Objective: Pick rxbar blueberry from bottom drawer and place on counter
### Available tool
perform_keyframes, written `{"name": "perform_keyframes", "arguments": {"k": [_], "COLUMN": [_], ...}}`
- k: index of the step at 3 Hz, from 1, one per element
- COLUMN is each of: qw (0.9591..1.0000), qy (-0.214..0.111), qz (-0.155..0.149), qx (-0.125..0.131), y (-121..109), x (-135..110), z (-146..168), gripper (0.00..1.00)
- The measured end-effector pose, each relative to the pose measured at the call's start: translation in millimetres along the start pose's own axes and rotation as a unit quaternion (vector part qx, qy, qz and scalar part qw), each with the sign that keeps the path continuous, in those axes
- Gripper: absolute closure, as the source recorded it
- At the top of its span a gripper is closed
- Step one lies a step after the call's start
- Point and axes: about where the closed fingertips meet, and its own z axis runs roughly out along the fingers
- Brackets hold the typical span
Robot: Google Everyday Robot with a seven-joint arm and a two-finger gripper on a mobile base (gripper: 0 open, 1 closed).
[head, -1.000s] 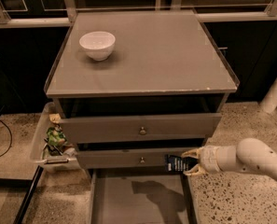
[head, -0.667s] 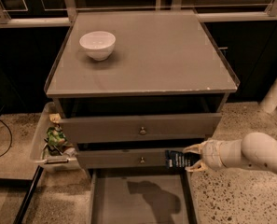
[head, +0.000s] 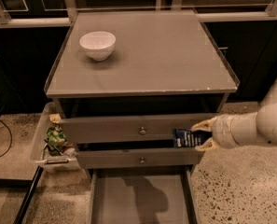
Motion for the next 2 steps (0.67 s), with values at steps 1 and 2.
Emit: {"name": "perform_keyframes", "arguments": {"k": [1, 2], "qw": [0.9993, 0.9993], "qy": [0.026, 0.026], "qz": [-0.004, -0.004], "qx": [0.026, 0.026], "y": [-55.7, -55.7], "x": [3.4, 3.3], "z": [-52.4, -52.4], "gripper": [1.0, 1.0]}}
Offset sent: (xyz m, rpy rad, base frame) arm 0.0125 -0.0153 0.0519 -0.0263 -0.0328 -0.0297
